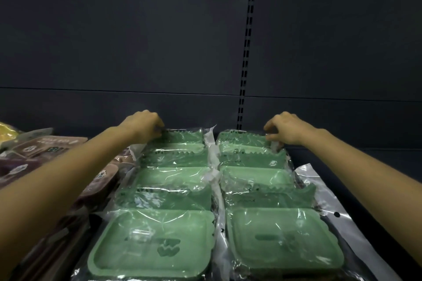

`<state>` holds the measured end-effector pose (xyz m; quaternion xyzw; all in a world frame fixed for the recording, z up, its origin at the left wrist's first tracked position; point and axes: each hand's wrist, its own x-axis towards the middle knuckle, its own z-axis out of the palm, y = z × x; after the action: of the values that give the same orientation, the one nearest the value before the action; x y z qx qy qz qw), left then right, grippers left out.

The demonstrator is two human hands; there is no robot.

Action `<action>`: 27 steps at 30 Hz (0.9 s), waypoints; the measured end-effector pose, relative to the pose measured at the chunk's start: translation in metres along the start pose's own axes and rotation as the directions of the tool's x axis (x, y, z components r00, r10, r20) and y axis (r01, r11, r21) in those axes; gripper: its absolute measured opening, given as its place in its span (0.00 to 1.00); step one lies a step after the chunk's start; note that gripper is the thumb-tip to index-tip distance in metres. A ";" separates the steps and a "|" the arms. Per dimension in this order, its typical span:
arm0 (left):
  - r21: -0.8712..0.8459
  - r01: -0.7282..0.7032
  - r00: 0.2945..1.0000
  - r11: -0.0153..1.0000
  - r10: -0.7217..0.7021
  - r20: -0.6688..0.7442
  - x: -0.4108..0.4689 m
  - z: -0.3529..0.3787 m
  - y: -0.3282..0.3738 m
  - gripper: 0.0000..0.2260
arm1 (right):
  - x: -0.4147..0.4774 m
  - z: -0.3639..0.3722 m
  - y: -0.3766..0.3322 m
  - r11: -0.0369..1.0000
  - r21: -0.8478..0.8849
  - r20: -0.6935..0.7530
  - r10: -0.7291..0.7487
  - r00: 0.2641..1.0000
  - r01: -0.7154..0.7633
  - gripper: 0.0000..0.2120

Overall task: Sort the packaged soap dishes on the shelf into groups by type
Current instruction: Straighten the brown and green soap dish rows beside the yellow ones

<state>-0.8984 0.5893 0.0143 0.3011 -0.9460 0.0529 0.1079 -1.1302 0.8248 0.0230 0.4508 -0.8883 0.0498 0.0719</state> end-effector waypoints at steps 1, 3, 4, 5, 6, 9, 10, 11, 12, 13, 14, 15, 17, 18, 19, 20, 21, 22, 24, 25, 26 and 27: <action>-0.003 0.001 1.000 1.000 -0.001 0.000 0.003 0.004 0.000 0.11 | 0.002 0.003 0.001 1.000 0.001 -0.001 0.003 1.000 -0.003 0.18; -0.013 -0.002 0.999 1.000 0.001 -0.040 0.007 0.009 0.000 0.08 | 0.006 0.008 0.001 1.000 0.023 -0.022 -0.001 1.000 0.002 0.14; -0.009 -0.001 0.998 1.000 0.000 -0.065 0.009 0.011 -0.002 0.08 | 0.008 0.009 0.001 1.000 0.031 -0.035 -0.002 0.999 0.003 0.11; -0.006 0.000 0.996 1.000 -0.001 -0.087 0.011 0.013 -0.002 0.09 | 0.010 0.010 0.001 0.999 0.034 -0.047 -0.007 0.999 0.009 0.10; -0.004 -0.001 0.995 1.000 0.001 -0.100 0.012 0.014 -0.002 0.13 | 0.012 0.011 0.000 0.999 0.035 -0.057 -0.014 0.998 0.016 0.09; 0.014 -0.027 0.993 1.000 0.028 -0.117 0.016 0.017 0.002 0.18 | 0.018 0.011 -0.001 0.998 0.047 -0.058 -0.037 0.998 0.039 0.09; 0.019 -0.038 0.991 0.999 0.040 -0.124 0.017 0.018 0.003 0.18 | 0.020 0.012 -0.002 0.997 0.054 -0.058 -0.043 0.997 0.046 0.09; 0.023 -0.042 0.991 0.999 0.045 -0.130 0.018 0.019 0.004 0.17 | 0.021 0.012 -0.003 0.997 0.060 -0.060 -0.048 0.997 0.051 0.09; 0.027 -0.043 0.990 0.999 0.046 -0.133 0.019 0.021 0.004 0.16 | 0.023 0.013 -0.004 0.997 0.063 -0.064 -0.049 0.997 0.053 0.08; 0.030 -0.041 0.990 0.999 0.045 -0.132 0.020 0.022 0.004 0.14 | 0.024 0.014 -0.005 0.996 0.066 -0.069 -0.051 0.996 0.055 0.08; 0.032 -0.036 0.992 0.999 0.040 -0.122 0.021 0.022 0.004 0.13 | 0.024 0.014 -0.007 0.996 0.067 -0.072 -0.051 0.996 0.055 0.09; 0.031 -0.031 0.994 0.999 0.034 -0.105 0.021 0.021 0.004 0.12 | 0.024 0.014 -0.008 0.996 0.065 -0.072 -0.050 0.996 0.055 0.09; 0.019 -0.034 0.997 0.999 0.035 -0.064 0.021 0.018 0.003 0.10 | 0.023 0.014 -0.010 0.997 0.049 -0.059 -0.049 0.997 0.052 0.09; 0.013 -0.041 0.998 0.999 0.041 -0.039 0.020 0.016 0.001 0.10 | 0.022 0.013 -0.010 0.998 0.039 -0.045 -0.052 0.998 0.053 0.09; 0.012 -0.049 0.999 0.999 0.049 -0.012 0.018 0.014 0.000 0.10 | 0.020 0.011 -0.012 0.998 0.030 -0.029 -0.058 0.998 0.059 0.09; 0.016 -0.055 0.998 0.998 0.055 0.009 0.016 0.013 -0.002 0.11 | 0.018 0.009 -0.013 0.998 0.021 -0.013 -0.065 0.998 0.065 0.10; 0.026 -0.059 0.998 0.998 0.059 0.013 0.013 0.010 -0.002 0.12 | 0.015 0.006 -0.015 0.997 0.008 -0.007 -0.073 0.997 0.073 0.11; 0.036 -0.058 0.998 0.998 0.058 0.006 0.008 0.008 -0.002 0.12 | 0.012 0.002 -0.017 0.997 -0.009 -0.012 -0.083 0.996 0.083 0.13; 0.030 -0.042 0.999 0.999 0.043 -0.021 -0.002 -0.001 -0.002 0.13 | 0.006 -0.007 -0.022 0.993 -0.035 -0.042 -0.111 0.993 0.109 0.15; 0.022 -0.030 0.999 0.999 0.030 -0.025 -0.008 -0.006 -0.003 0.14 | 0.003 -0.011 -0.025 0.991 -0.038 -0.064 -0.131 0.989 0.129 0.16; 0.022 -0.016 1.000 1.000 0.017 -0.025 -0.015 -0.011 -0.004 0.14 | -0.001 -0.015 -0.029 0.988 -0.037 -0.087 -0.152 0.985 0.149 0.15; 0.030 -0.006 1.000 1.000 0.007 -0.030 -0.022 -0.017 -0.006 0.13 | -0.005 -0.020 -0.033 0.985 -0.034 -0.107 -0.172 0.979 0.170 0.15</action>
<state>-0.8748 0.5996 0.0257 0.2987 -0.9443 0.0721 0.1176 -1.0989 0.8125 0.0425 0.5212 -0.8416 0.0570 0.1299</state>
